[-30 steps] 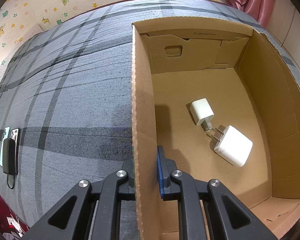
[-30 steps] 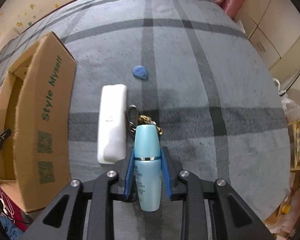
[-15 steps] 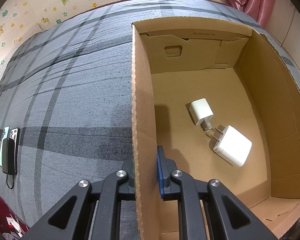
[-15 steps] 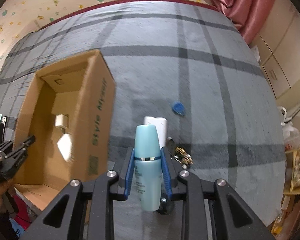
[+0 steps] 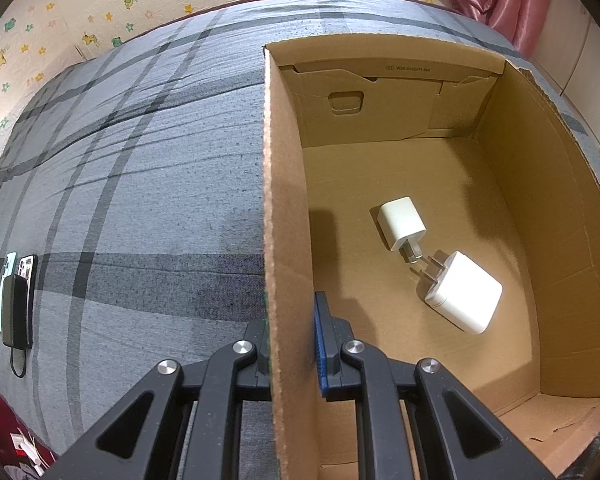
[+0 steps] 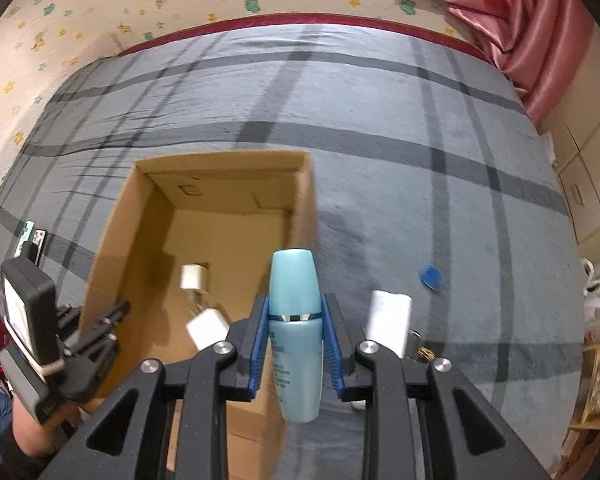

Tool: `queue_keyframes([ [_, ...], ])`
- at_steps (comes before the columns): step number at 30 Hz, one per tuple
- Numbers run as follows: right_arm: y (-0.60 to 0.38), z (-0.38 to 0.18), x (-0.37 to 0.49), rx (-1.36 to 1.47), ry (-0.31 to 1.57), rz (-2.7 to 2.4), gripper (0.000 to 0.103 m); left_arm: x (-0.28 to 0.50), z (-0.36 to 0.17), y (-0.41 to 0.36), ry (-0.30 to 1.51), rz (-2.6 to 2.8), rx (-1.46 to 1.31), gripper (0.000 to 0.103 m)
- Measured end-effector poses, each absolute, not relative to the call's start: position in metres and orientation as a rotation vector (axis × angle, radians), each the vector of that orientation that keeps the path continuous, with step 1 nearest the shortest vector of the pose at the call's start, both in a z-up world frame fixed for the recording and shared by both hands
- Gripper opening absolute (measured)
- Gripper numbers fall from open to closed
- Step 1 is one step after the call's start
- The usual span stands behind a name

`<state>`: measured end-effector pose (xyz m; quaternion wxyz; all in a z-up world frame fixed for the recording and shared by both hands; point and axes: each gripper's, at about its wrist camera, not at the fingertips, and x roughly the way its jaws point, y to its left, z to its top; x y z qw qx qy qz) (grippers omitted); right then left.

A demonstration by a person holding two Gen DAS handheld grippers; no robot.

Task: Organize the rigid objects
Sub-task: 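Lift the light-blue bottle with the right gripper and carry it over the box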

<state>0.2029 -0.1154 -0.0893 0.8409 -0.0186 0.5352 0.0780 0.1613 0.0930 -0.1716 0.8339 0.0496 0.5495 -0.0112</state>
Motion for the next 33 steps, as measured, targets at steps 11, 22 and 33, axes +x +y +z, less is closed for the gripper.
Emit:
queue_keyframes([
  [11,-0.054,-0.111,0.232,-0.071,1.166,0.251,0.027,0.162,-0.173,0.095,1.163,-0.027,0.105,0.014],
  [22,-0.025,-0.162,0.263,-0.073,1.253,0.264,0.027,0.161,-0.174,0.095,1.163,-0.028,0.107,0.014],
  [33,-0.012,-0.202,0.286,-0.099,1.297,0.248,0.027,0.158,-0.173,0.094,1.156,-0.028,0.11,0.014],
])
